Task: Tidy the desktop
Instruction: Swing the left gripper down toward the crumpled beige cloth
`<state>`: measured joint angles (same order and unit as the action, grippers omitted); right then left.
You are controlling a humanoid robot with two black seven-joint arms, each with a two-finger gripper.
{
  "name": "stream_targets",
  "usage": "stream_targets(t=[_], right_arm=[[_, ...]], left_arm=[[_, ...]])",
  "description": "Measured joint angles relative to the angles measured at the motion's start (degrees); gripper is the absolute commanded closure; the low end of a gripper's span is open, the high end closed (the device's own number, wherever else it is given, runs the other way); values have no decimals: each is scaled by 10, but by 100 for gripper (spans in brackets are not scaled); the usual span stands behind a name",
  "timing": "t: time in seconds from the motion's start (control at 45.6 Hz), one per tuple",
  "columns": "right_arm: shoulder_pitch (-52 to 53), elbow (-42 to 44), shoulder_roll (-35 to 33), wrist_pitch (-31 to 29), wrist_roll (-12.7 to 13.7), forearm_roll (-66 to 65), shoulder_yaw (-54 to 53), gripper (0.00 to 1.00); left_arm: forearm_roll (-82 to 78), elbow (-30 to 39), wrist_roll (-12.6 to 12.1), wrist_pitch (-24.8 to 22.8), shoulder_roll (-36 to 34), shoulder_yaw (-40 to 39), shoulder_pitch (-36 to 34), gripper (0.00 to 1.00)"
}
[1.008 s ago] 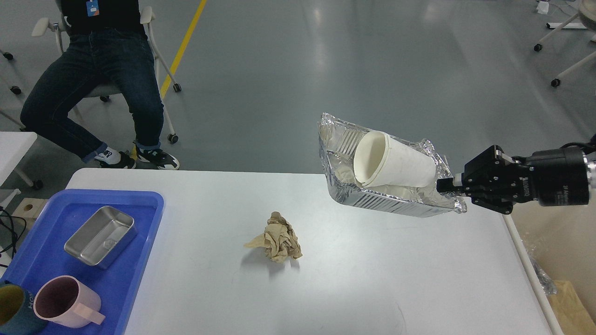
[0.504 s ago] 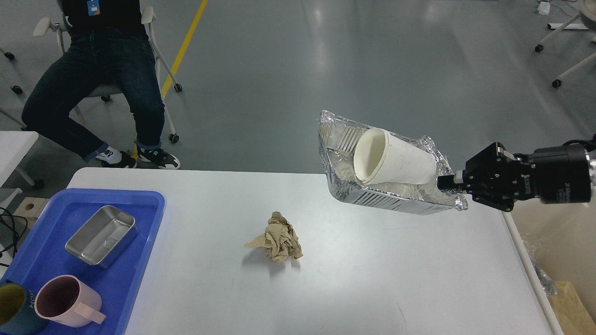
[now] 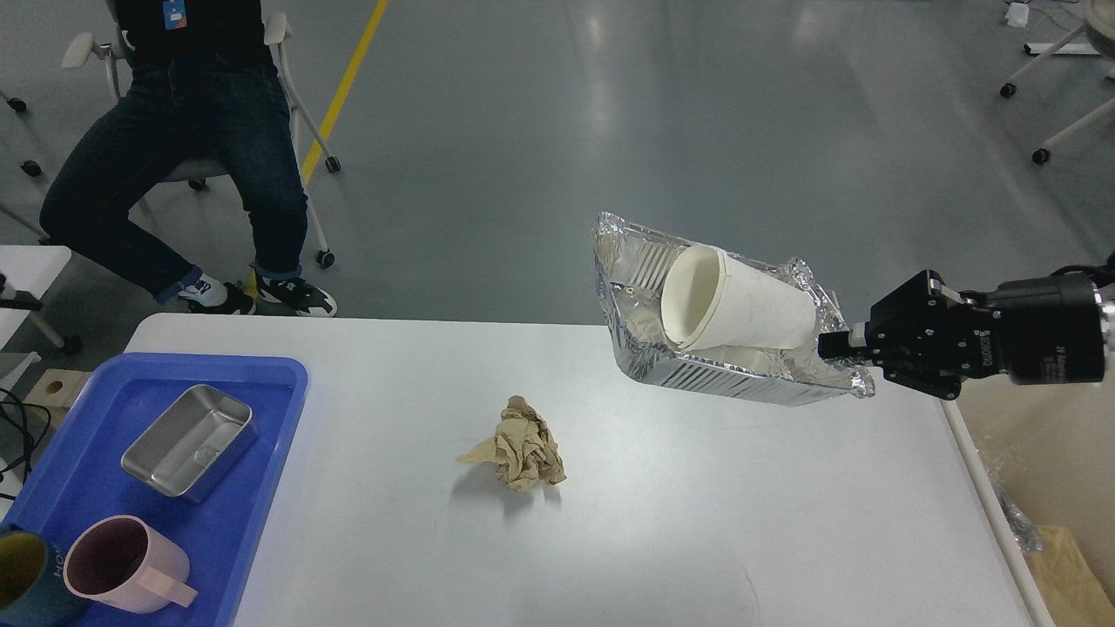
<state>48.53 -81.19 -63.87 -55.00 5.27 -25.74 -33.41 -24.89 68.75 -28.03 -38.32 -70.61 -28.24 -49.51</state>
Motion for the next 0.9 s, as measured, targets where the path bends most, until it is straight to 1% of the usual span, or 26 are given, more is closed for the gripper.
stream_targets(t=[0.132, 0.241, 0.351, 0.416, 0.438, 0.504, 0.592, 0.658, 0.679, 0.723, 0.767, 0.899], right_arm=[[0, 0, -2, 0, 0, 0, 2, 100], [0, 0, -2, 0, 0, 0, 3, 100], [0, 0, -1, 0, 0, -1, 3, 100], [0, 0, -1, 0, 0, -1, 3, 100], [-1, 0, -1, 0, 0, -1, 3, 100], [-3, 0, -1, 0, 0, -1, 3, 100], [-4, 0, -1, 0, 0, -1, 2, 100], [-4, 0, -1, 0, 0, -1, 2, 100], [-4, 0, 0, 0, 0, -1, 2, 100], [-5, 0, 0, 0, 0, -2, 2, 100], [-5, 0, 0, 0, 0, -2, 2, 100], [-5, 0, 0, 0, 0, -3, 3, 100]], left_arm=[[-88, -13, 0, 11, 79, 0, -33, 3], [-154, -28, 0, 29, 161, -1, -48, 3], [-183, -58, 0, 41, 230, -2, -57, 3], [-188, -74, -6, 43, 267, -2, -65, 3], [-189, -78, -10, 43, 278, -2, -67, 3], [-189, -89, -34, 44, 308, -3, -74, 3], [-185, -111, -88, 50, 351, -7, -84, 3], [-183, -126, -123, 55, 385, -10, -91, 3], [-183, -129, -131, 55, 394, -11, -93, 3], [-184, -134, -143, 57, 410, -12, -95, 3], [-186, -137, -148, 58, 420, -12, -96, 3], [-188, -141, -150, 64, 444, -13, -96, 3]])
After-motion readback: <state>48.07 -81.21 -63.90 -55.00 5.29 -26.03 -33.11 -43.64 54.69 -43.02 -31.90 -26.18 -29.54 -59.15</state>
